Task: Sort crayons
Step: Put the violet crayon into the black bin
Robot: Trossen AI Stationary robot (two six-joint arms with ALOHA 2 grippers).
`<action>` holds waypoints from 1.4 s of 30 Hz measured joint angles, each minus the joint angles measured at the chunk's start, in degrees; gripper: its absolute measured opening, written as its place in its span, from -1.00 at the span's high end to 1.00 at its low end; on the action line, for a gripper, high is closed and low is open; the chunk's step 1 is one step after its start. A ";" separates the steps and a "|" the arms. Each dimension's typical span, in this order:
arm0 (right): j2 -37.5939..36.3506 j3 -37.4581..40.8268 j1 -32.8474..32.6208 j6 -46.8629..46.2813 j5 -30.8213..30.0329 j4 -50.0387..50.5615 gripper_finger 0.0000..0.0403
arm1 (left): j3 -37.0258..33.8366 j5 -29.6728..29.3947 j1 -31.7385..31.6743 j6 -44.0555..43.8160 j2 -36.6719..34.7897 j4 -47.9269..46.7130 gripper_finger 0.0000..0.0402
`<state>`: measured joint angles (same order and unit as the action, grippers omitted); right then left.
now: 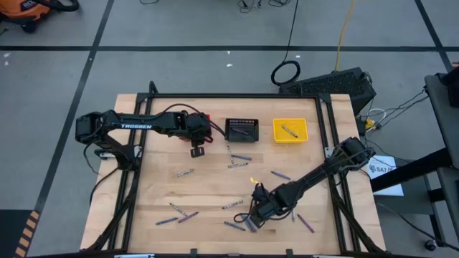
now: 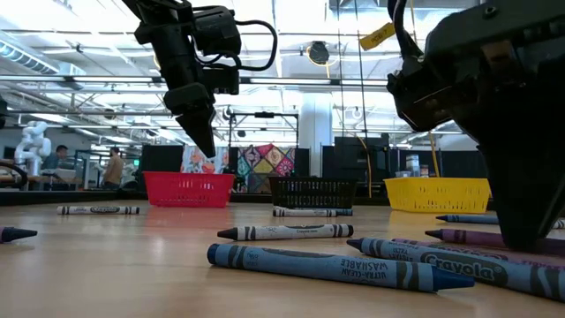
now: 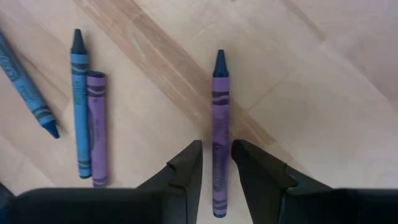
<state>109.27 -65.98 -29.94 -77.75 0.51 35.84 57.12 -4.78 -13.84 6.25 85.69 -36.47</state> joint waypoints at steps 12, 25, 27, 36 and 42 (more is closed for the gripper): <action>-0.04 0.04 1.05 6.13 -0.18 1.75 0.95 | 0.00 0.02 -0.01 0.06 0.00 -0.02 0.63; -3.63 0.17 3.70 16.03 -0.23 2.33 1.00 | 0.00 0.02 0.01 0.10 0.00 -0.35 0.63; -4.91 0.39 5.00 18.21 -1.10 3.61 1.00 | 0.00 0.02 -0.01 0.10 0.00 -0.75 0.63; -12.79 0.35 12.20 26.95 -3.70 6.57 1.00 | -0.02 0.02 0.01 0.11 0.00 -3.77 0.63; -17.63 0.28 19.38 35.66 -5.06 6.38 1.00 | -0.02 1.34 0.01 0.21 0.00 -3.61 0.63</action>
<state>91.64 -65.69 -10.55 -42.09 -4.55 42.22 57.10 -3.44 -13.83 6.46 85.69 -40.07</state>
